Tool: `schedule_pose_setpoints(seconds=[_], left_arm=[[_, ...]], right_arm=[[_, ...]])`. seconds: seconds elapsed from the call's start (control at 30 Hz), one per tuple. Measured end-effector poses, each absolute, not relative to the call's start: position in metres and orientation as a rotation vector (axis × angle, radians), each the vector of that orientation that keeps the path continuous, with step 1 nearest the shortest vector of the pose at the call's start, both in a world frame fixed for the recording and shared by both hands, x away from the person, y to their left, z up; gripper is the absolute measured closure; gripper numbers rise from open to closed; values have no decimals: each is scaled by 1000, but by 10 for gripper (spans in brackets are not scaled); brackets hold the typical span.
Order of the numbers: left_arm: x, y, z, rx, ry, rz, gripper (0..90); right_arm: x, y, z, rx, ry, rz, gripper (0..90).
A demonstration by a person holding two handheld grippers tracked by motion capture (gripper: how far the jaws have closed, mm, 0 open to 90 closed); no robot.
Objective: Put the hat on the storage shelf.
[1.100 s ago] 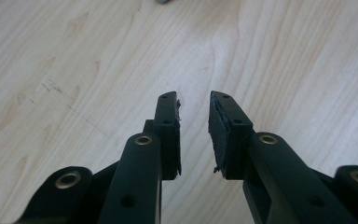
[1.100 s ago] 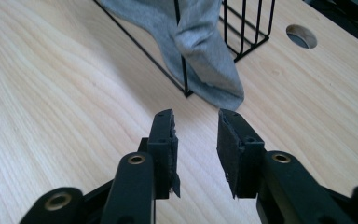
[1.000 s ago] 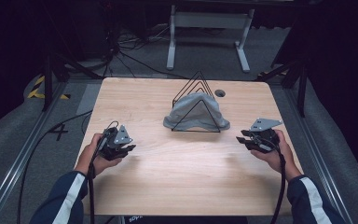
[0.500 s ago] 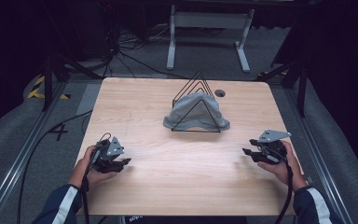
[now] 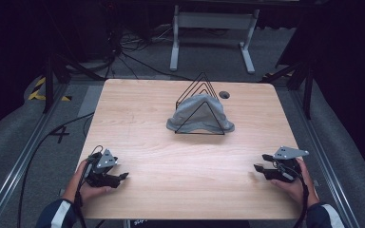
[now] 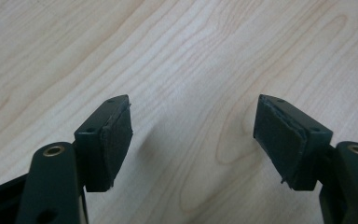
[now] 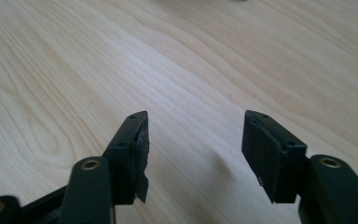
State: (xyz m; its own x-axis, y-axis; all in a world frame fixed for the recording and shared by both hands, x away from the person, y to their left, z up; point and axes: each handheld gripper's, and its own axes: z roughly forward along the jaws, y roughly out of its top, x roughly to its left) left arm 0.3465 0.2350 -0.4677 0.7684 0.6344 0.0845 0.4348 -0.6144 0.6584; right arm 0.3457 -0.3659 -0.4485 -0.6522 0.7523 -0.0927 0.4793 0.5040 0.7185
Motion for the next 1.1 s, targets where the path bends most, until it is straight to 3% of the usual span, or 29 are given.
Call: schedule_pose_setpoints(seconds=[0.4,1.1], left_arm=[[332,252,-483,2187,889,366,199],[333,252,-483,2195,900,367,166]], right_arm=[[323,-384,-467,1139,2284,1004,252],[325,-383,-468,1171,2266,991,214]])
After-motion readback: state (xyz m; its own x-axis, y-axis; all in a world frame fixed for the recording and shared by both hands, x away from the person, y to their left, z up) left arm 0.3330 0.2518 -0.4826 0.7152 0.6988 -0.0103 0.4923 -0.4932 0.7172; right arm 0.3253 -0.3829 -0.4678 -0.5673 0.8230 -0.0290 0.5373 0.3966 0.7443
